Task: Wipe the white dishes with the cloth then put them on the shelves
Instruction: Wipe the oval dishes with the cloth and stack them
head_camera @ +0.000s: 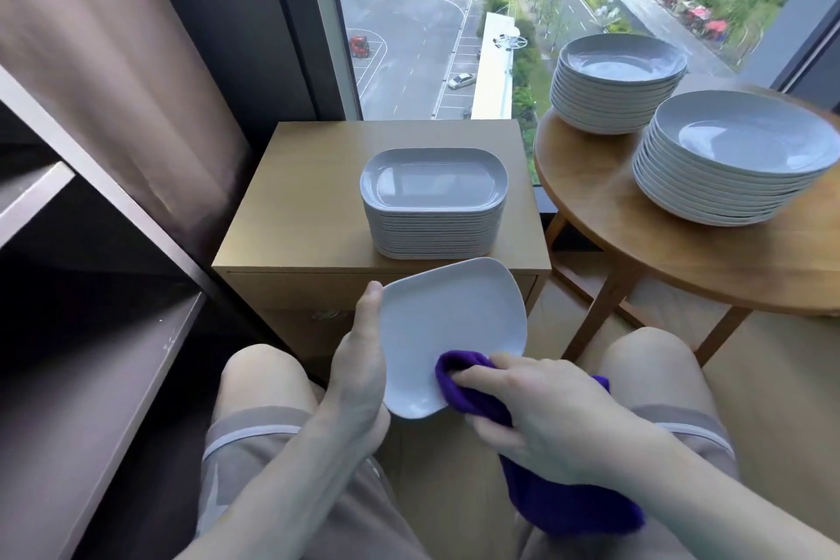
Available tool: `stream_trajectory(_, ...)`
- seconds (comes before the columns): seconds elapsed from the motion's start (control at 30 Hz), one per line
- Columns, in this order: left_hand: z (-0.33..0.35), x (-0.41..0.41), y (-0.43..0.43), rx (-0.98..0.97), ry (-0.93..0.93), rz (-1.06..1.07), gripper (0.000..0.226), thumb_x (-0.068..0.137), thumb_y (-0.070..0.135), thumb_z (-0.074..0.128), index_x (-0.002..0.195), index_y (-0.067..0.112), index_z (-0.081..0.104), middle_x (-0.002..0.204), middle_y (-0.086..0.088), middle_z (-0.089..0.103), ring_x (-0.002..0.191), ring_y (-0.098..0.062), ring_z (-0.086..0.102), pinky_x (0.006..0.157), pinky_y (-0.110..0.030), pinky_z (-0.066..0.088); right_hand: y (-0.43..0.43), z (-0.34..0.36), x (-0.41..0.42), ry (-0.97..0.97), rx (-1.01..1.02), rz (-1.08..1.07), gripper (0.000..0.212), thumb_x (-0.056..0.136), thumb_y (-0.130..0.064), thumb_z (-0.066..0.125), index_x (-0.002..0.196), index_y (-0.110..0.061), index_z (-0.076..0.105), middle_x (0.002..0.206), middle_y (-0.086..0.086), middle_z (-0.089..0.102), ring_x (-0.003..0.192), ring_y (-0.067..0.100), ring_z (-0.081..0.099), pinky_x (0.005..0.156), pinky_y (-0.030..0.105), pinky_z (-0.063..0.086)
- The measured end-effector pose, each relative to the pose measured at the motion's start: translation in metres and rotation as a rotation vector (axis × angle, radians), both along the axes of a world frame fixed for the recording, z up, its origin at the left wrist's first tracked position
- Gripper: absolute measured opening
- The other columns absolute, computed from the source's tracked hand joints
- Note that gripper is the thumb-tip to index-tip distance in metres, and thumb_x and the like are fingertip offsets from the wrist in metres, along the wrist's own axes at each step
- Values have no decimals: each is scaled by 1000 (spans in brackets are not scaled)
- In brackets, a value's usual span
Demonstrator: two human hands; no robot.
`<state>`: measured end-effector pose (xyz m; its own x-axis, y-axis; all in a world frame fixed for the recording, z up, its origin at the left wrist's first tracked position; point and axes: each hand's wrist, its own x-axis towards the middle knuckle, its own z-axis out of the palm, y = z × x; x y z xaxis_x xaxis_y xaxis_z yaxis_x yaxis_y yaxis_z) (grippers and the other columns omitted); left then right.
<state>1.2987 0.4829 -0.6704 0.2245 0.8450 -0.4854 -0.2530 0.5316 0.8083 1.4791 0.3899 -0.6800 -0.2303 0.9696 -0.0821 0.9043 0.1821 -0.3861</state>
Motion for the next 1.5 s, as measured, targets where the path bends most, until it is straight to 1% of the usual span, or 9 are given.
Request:
stream_trajectory(0.17,2,-6,4,39,-14,-50,51,101,63,45,104,26,81,112,-8,79,95,-24,77,71,-32,61,12,-2,24,-127,52,-238,46,100,-58,39,142,-41,43,113,-14,59,80,7,55,62,13,36)
stream_trajectory(0.37,4,8,-15,-37,-15,-99,65,94,66,53,123,13,75,121,-18,75,116,-43,69,108,-63,48,10,7,7,-186,168,-358,44,100,-52,45,137,-29,50,106,-6,63,68,14,62,54,17,37)
stream_trajectory(0.57,-4,12,-22,-106,39,-107,74,76,70,59,111,8,80,113,-20,77,109,-40,73,103,-56,54,-10,19,-31,-125,139,-98,50,96,-53,40,140,-32,47,106,-2,60,63,27,62,49,38,52)
stream_trajectory(0.77,-12,6,-11,-130,-29,-65,62,100,62,47,110,11,80,114,-20,76,96,-32,75,87,-42,55,-12,21,-32,-140,59,104,44,90,-47,40,133,-35,41,99,-3,53,70,26,55,55,39,50)
stream_trajectory(0.9,-5,4,-4,-72,-44,-38,58,103,62,42,111,17,79,114,-15,78,95,-29,75,83,-39,55,-5,13,-15,-129,96,28,45,89,-52,45,132,-41,45,99,-12,57,67,13,44,54,22,38)
stream_trajectory(1.1,2,0,-1,-2,-40,-52,53,104,60,42,105,24,81,114,-9,79,98,-26,77,74,-35,62,11,4,19,-207,145,-199,45,94,-52,52,136,-36,49,98,-13,56,67,12,54,54,9,30)
stream_trajectory(1.2,0,2,-7,-2,-5,-94,55,103,62,42,111,23,80,116,-10,78,103,-28,76,82,-41,63,12,6,18,-246,146,-278,41,93,-49,54,130,-33,53,91,-13,48,61,11,43,50,11,20)
stream_trajectory(1.4,-2,9,-19,-21,45,-138,69,85,72,54,112,15,81,114,-15,78,110,-36,74,104,-57,54,-2,17,-19,-163,140,-150,46,88,-51,42,130,-33,49,99,-6,62,59,19,58,47,27,50)
stream_trajectory(1.5,-4,9,-18,-63,67,-104,63,95,66,54,110,11,80,113,-17,78,109,-37,74,102,-53,56,-9,20,-31,-169,182,-70,43,85,-49,48,122,-31,58,85,-6,57,49,22,49,40,29,36)
